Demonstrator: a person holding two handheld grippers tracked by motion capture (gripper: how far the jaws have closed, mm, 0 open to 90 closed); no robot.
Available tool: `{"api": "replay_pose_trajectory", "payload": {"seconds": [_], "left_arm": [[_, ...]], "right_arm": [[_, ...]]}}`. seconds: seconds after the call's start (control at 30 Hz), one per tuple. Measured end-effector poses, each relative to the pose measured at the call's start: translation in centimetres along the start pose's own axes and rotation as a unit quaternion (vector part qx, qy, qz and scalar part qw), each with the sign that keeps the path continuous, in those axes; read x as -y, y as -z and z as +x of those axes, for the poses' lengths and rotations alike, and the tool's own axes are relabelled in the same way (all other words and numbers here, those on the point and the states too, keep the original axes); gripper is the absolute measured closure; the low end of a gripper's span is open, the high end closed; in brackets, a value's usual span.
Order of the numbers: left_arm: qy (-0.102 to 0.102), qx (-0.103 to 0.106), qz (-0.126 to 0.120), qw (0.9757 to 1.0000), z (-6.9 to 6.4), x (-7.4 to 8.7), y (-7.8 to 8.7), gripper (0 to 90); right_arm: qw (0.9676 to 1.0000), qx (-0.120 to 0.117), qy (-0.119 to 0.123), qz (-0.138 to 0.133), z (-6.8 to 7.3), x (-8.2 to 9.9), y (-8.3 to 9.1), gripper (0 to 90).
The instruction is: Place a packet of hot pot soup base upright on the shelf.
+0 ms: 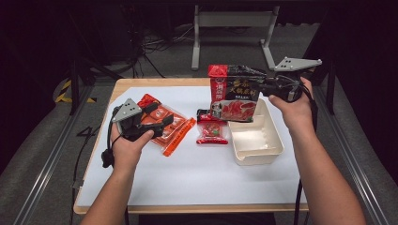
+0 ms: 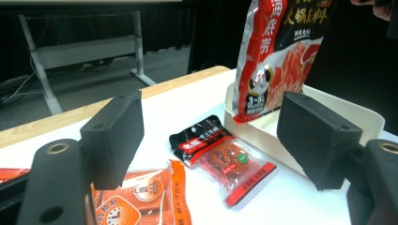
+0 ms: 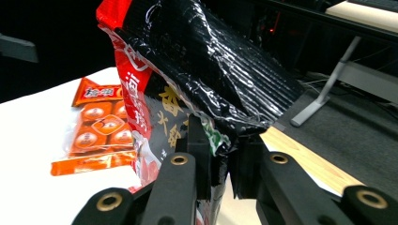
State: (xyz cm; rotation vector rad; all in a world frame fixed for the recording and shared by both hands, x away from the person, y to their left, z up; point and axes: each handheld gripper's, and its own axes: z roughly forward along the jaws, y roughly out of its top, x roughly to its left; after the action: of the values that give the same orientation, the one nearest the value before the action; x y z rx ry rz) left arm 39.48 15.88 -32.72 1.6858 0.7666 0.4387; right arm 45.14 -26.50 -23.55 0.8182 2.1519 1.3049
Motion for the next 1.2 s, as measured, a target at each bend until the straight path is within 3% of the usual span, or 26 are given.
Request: {"api": "replay_pose_trajectory", "payload": {"seconds": [0.73, 1.2], "left_arm": [[0.01, -0.003, 0.003, 0.9999, 0.6, 0.2, 0.1, 23.2], [0.011, -0.005, 0.004, 0.9999, 0.7, 0.2, 0.1, 23.1]], "right_arm": [[0.9994, 0.034, 0.007, -0.007, -3.3, 1.2, 0.0, 80.9], [0.999, 0.04, 0.013, -0.013, -4.6, 2.3, 0.0, 80.9]]}}
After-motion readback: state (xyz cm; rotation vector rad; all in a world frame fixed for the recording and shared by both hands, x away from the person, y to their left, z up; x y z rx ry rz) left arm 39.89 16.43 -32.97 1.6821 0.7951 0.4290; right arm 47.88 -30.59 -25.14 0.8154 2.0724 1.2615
